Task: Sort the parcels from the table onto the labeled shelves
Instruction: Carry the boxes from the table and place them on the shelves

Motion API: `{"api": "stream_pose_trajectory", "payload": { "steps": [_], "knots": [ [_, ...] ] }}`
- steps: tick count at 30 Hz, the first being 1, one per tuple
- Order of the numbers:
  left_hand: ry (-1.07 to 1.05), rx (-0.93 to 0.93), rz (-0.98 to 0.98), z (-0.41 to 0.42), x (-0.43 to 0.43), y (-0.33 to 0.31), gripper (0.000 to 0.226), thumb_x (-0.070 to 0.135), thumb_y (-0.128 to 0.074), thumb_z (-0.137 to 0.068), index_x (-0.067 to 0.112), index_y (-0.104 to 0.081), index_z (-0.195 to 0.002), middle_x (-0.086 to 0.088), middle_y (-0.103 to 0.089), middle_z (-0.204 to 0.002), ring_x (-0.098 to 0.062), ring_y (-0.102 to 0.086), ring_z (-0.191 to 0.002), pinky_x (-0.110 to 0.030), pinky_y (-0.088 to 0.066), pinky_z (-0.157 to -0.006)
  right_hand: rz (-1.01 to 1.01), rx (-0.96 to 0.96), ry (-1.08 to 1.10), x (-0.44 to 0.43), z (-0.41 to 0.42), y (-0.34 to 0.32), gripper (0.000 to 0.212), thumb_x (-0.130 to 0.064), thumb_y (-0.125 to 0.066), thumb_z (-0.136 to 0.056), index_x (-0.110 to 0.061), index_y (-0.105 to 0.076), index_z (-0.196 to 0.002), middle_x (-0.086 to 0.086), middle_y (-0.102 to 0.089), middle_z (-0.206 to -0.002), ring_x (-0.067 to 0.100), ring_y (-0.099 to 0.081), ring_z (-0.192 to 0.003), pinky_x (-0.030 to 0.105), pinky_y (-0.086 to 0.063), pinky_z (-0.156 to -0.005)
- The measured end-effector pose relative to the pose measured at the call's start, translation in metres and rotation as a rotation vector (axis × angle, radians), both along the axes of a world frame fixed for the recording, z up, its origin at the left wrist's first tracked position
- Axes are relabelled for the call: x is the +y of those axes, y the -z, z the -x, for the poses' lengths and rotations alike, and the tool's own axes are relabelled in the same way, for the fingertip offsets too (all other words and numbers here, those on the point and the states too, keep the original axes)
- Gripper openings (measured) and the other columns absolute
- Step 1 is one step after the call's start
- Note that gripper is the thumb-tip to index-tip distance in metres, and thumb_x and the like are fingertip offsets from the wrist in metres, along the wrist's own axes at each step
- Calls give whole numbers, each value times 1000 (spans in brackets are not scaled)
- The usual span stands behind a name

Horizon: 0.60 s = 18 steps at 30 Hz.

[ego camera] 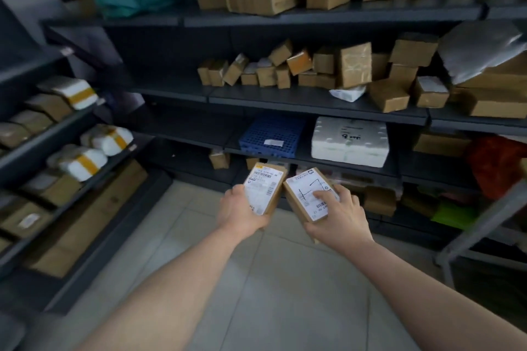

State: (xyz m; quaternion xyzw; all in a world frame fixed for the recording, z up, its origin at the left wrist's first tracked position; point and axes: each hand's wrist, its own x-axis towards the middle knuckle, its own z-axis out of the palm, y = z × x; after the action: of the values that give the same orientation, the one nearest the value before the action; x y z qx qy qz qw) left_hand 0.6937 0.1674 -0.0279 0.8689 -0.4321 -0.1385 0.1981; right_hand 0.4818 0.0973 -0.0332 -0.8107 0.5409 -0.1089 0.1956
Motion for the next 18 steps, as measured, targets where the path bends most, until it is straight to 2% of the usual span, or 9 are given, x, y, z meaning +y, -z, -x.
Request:
{"api": "stream_pose_trajectory", "payload": {
  "steps": [6, 12, 15, 18],
  "knots": [
    [-193, -11, -32, -89, 44, -6, 83, 48, -80, -53, 15, -47, -122, -4, -56, -117, -25, -52, -111, -32, -48, -86, -5, 33, -215, 5, -101, -3, 79, -60, -61, -63, -40, -39, -136, 0, -23, -147, 23, -27, -128, 38, -28, -109],
    [-450, -1, -12, -164, 83, -13, 85, 47, -80, -57, 13, -44, -126, -4, -53, -118, -23, -49, -111, -31, -46, -83, -4, 11, -453, -8, -213, -6, 80, -57, -63, -64, -40, -38, -138, 1, -20, -151, 24, -25, -133, 40, -28, -108],
    [-588, -20, -31, -199, 94, -24, 88, 47, -81, -56, 13, -42, -127, -4, -53, -119, -24, -50, -111, -39, -49, -90, 23, -23, -575, -19, -271, -9, 79, -57, -63, -64, -38, -39, -137, 1, -21, -150, 24, -28, -129, 39, -29, -107],
    [-713, -13, -68, -228, 101, -38, 90, 48, -79, -57, 13, -40, -130, -5, -51, -120, -24, -48, -111, -41, -49, -91, -10, -63, -694, -30, -325, -18, 80, -58, -63, -63, -39, -40, -137, -1, -21, -149, 22, -26, -129, 38, -29, -107]
  ]
}}
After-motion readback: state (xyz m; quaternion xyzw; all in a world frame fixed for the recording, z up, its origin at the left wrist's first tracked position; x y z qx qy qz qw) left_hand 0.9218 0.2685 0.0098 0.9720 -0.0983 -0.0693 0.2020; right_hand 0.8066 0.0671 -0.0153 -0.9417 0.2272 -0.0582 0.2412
